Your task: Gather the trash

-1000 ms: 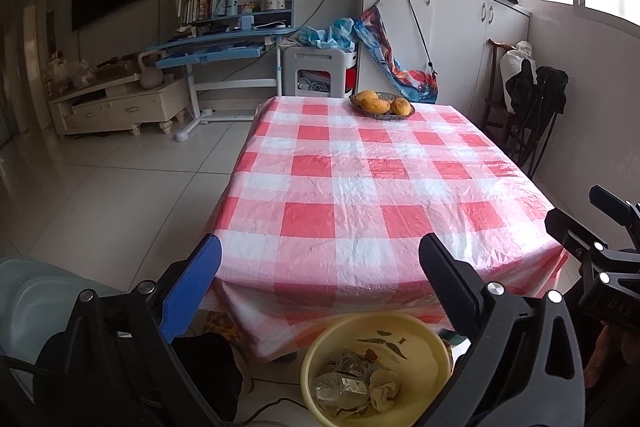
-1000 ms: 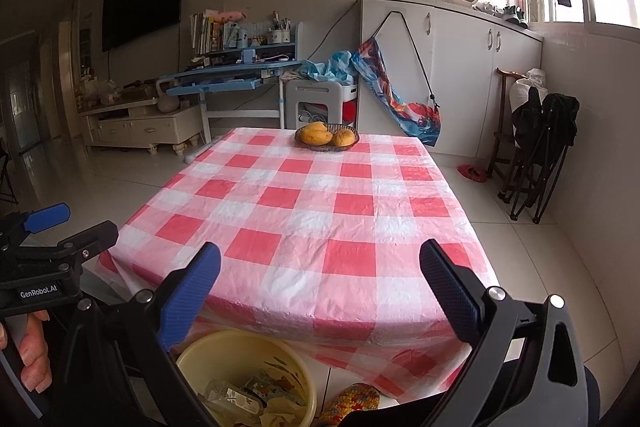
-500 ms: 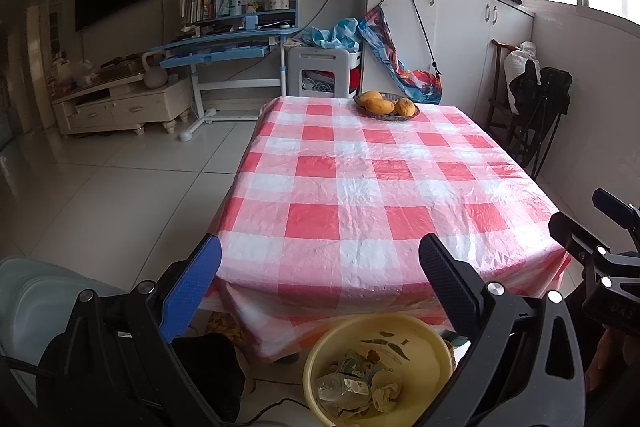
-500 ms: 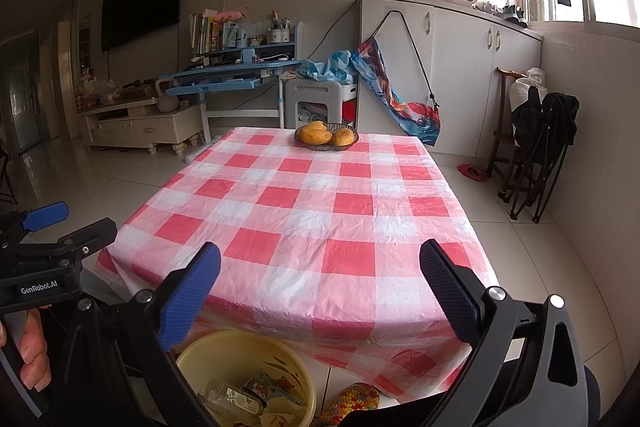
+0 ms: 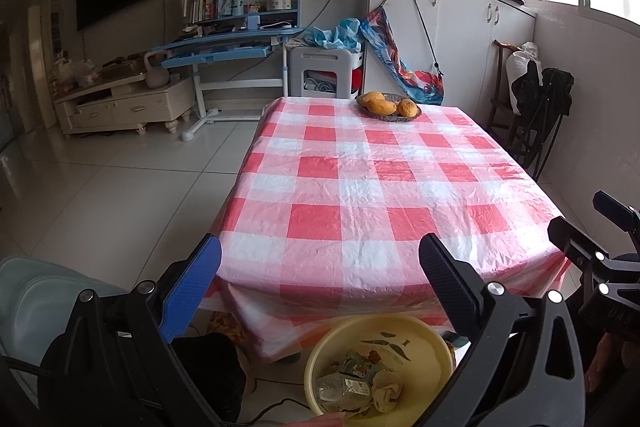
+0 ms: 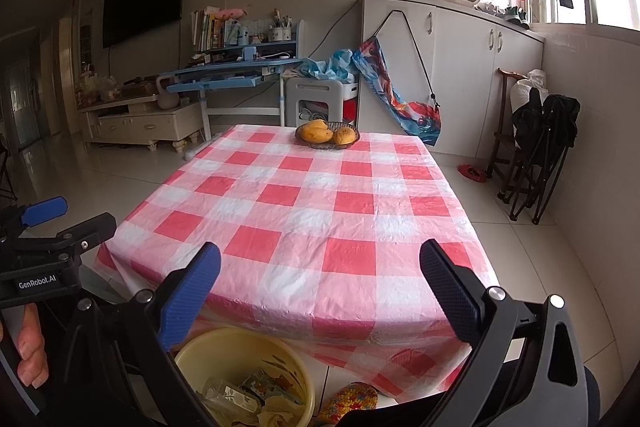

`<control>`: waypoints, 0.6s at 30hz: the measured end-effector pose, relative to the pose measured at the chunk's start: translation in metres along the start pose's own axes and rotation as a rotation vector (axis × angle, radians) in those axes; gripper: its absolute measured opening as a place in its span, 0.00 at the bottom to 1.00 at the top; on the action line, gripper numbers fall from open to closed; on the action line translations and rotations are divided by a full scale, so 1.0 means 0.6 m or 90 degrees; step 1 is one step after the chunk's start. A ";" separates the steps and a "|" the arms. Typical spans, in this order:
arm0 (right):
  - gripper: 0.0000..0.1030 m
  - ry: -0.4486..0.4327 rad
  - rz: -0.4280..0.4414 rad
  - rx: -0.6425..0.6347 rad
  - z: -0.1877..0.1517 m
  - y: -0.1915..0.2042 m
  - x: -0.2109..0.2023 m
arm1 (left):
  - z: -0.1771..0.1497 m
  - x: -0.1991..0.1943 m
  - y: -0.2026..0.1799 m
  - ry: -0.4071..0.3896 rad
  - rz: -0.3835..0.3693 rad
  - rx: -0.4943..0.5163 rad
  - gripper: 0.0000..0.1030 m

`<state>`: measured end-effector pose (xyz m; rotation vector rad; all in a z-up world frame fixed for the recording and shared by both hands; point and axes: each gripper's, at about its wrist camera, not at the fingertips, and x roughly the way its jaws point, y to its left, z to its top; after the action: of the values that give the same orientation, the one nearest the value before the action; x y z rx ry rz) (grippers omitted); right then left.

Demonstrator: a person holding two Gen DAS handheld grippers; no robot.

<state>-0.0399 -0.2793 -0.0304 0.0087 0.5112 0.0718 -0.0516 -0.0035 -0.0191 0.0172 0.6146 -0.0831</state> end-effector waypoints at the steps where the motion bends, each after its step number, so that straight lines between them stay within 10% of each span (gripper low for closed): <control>1: 0.93 0.000 0.000 0.000 0.000 0.000 0.000 | 0.000 0.000 0.000 0.000 0.000 0.000 0.93; 18: 0.93 0.001 0.000 -0.002 -0.001 0.001 0.001 | 0.000 0.001 0.009 -0.003 0.005 -0.006 0.93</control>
<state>-0.0397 -0.2789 -0.0312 0.0049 0.5128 0.0721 -0.0505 0.0021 -0.0196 0.0103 0.6108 -0.0724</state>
